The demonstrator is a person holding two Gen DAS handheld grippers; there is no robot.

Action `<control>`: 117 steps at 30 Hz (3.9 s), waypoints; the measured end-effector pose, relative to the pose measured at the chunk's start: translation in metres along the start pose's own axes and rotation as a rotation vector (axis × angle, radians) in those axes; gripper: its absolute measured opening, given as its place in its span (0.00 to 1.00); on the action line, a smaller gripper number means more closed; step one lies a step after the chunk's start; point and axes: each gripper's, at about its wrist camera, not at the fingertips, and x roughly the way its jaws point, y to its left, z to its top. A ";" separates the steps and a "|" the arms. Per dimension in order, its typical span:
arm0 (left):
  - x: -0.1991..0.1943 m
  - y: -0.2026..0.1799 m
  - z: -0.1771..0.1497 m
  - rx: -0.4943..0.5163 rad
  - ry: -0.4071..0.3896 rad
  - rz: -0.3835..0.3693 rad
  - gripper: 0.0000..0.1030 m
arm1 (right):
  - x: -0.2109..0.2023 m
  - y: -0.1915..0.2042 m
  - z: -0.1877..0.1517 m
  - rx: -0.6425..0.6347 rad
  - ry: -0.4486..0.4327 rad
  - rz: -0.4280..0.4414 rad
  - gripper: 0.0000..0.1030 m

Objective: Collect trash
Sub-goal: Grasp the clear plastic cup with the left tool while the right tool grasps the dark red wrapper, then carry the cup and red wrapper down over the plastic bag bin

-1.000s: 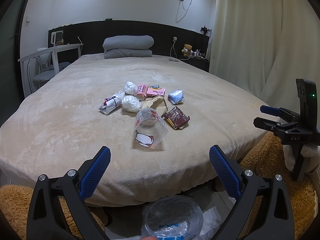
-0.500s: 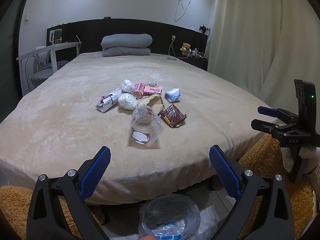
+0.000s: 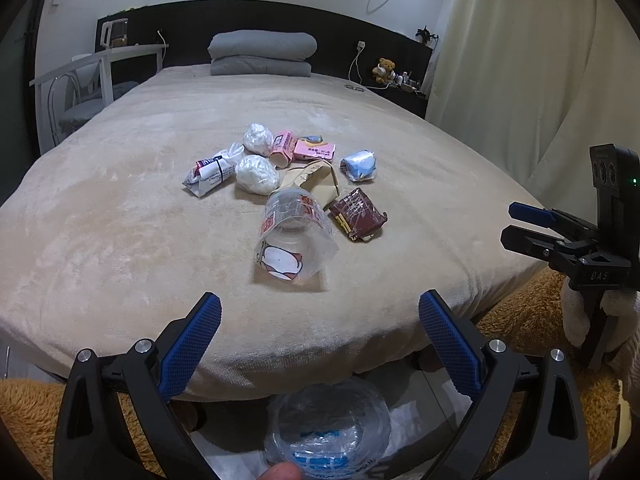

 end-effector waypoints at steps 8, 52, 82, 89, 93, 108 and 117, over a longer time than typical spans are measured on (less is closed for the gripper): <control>0.031 0.017 0.015 -0.079 0.077 -0.013 0.94 | 0.045 -0.013 0.024 -0.004 0.079 0.062 0.94; 0.138 0.066 0.048 -0.417 0.273 -0.238 0.65 | 0.192 0.005 0.047 -0.158 0.275 0.010 0.55; 0.056 0.033 0.047 -0.290 0.120 -0.233 0.64 | 0.073 0.009 0.031 -0.007 0.123 0.013 0.55; 0.031 0.017 0.033 -0.270 0.098 -0.225 0.64 | 0.034 0.015 0.015 0.037 0.088 0.019 0.55; 0.020 0.008 0.024 -0.251 0.095 -0.222 0.64 | 0.017 0.020 0.004 0.049 0.076 0.021 0.55; 0.008 -0.020 -0.026 -0.196 0.164 -0.203 0.64 | -0.004 0.033 -0.043 0.131 0.154 0.066 0.55; 0.029 -0.022 -0.057 -0.199 0.280 -0.175 0.64 | 0.023 0.028 -0.076 0.208 0.310 0.098 0.55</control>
